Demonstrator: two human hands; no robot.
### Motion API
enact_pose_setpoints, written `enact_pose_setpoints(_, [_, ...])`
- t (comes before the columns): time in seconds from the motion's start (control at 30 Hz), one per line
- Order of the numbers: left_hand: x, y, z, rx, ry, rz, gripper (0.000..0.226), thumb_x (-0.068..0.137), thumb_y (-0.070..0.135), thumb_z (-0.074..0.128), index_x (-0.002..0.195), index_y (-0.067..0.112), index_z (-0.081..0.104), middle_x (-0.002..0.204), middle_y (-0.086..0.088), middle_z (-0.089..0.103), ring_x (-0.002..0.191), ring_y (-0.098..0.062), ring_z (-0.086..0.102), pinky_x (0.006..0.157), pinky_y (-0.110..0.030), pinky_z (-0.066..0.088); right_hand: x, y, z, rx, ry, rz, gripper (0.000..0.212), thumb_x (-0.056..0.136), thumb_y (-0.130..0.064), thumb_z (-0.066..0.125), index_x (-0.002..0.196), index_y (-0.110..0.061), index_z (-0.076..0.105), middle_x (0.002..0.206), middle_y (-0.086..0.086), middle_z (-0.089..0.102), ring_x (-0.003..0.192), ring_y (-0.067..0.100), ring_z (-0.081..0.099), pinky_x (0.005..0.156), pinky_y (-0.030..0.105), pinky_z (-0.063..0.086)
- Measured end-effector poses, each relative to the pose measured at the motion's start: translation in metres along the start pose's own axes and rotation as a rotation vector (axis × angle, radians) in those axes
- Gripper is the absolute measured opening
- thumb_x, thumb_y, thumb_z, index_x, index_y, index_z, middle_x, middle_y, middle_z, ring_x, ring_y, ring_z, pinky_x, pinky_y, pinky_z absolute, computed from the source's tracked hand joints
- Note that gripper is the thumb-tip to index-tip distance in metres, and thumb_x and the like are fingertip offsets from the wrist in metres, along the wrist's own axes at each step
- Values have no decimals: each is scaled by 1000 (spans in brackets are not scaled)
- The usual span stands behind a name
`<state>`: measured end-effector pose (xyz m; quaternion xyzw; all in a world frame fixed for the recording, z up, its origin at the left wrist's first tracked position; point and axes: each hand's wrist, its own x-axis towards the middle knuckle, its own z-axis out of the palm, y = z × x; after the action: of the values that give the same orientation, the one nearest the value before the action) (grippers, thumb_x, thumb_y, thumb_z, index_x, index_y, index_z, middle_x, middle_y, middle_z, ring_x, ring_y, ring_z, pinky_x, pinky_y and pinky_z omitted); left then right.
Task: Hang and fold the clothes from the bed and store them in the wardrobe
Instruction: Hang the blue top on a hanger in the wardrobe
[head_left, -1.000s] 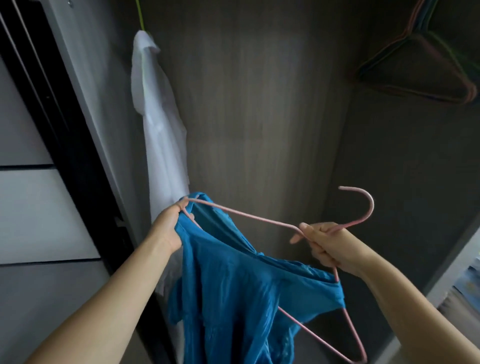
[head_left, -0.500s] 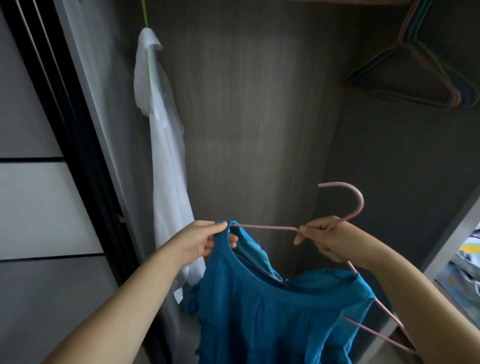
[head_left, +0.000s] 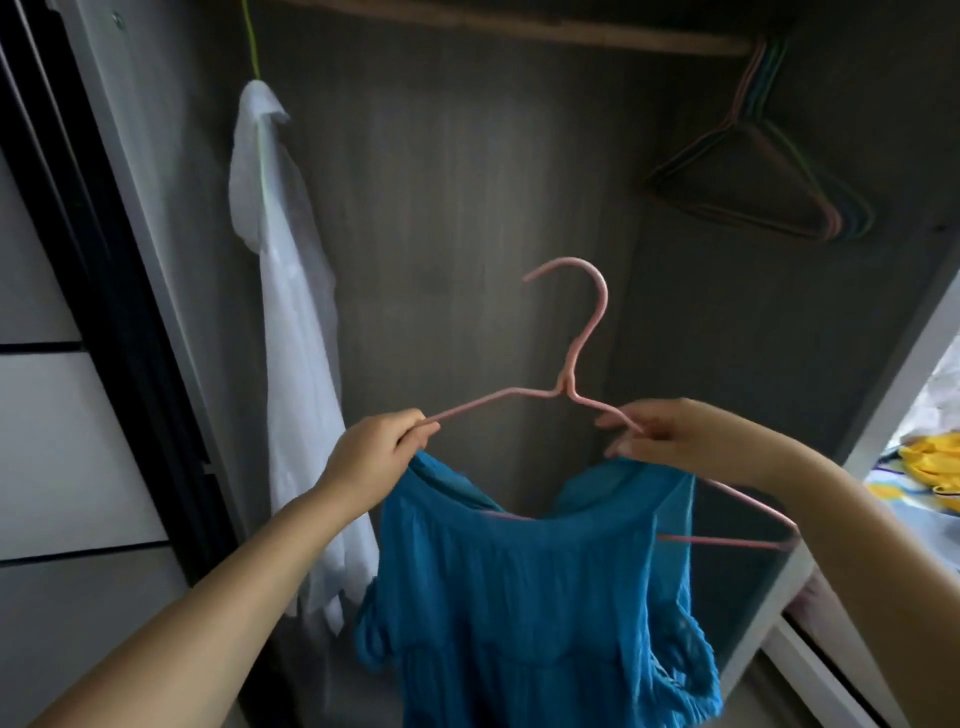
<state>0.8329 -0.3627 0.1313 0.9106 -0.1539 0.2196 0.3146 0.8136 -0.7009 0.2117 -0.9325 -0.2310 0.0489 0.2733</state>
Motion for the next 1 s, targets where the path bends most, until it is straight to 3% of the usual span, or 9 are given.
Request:
enact_pose_setpoints(0.17, [18, -12, -11, -31, 19, -43, 32, 100, 28, 51, 69, 20, 52, 54, 5, 46, 52, -14, 44, 54, -35, 38, -21, 36, 5, -192, -86, 150, 17, 98, -29, 55, 85, -25, 65, 80, -6, 67, 67, -1, 60, 66, 17, 51])
enact_pose_setpoints(0.4, [50, -22, -12, -62, 148, -26, 28, 99, 24, 51, 73, 16, 56, 56, 7, 45, 52, -14, 42, 55, -33, 35, -43, 30, 2, -134, 212, 45, 22, 94, -44, 48, 73, -38, 56, 63, -20, 56, 55, 3, 50, 55, 16, 41])
enact_pose_setpoints(0.47, [68, -16, -10, -43, 249, -33, 22, 99, 22, 52, 81, 13, 62, 67, 2, 56, 65, -21, 53, 64, -40, 44, -45, 21, 0, -15, 299, -25, 27, 98, -33, 48, 76, -46, 59, 63, -17, 56, 55, 2, 49, 53, 14, 39])
enact_pose_setpoints(0.53, [91, -2, -1, 106, 406, -114, 23, 98, 22, 53, 110, 6, 66, 107, -14, 66, 102, -35, 59, 89, -46, 43, -32, 9, -9, 91, 399, -22, 28, 100, -26, 50, 79, -37, 64, 55, -10, 49, 49, 3, 41, 48, 16, 36])
enact_pose_setpoints(0.6, [103, 18, 9, 160, 456, -256, 48, 100, 26, 49, 142, 3, 44, 149, -22, 38, 138, -35, 36, 112, -46, 25, -8, -8, -20, 314, 445, 78, 24, 100, -22, 49, 84, -22, 68, 48, -8, 38, 42, 6, 32, 38, 18, 28])
enact_pose_setpoints(0.7, [97, 42, 38, -184, 249, -222, 63, 102, 30, 42, 153, 9, 11, 162, -14, -1, 150, -23, 1, 121, -32, 4, 43, -50, -37, 791, 383, 139, 29, 103, -9, 41, 78, -8, 55, 46, -6, 29, 35, 5, 22, 30, 14, 18])
enact_pose_setpoints(0.87, [82, 50, 56, -478, 28, -29, 81, 94, 55, 46, 150, 29, -6, 159, 14, -7, 142, 9, -6, 112, -9, -2, 143, -143, -58, 1088, 300, 23, 40, 97, -4, 35, 62, -22, 28, 40, -10, 23, 29, 2, 15, 28, 9, 13])
enact_pose_setpoints(0.93, [86, 49, 47, -450, 44, -79, 103, 81, 65, 56, 152, 28, -9, 156, 21, -6, 140, 14, -4, 110, -6, 1, 168, -171, -62, 1100, 300, -36, 40, 94, -2, 33, 60, -22, 27, 41, -9, 23, 30, 4, 15, 29, 10, 16])
enact_pose_setpoints(1.0, [99, 43, 34, -335, 166, -127, 109, 83, 51, 66, 152, 20, -11, 157, 15, -5, 143, 7, 1, 110, -4, 3, 192, -197, -66, 1129, 288, -110, 41, 92, -1, 32, 57, -23, 27, 41, -9, 23, 31, 5, 15, 30, 12, 14])
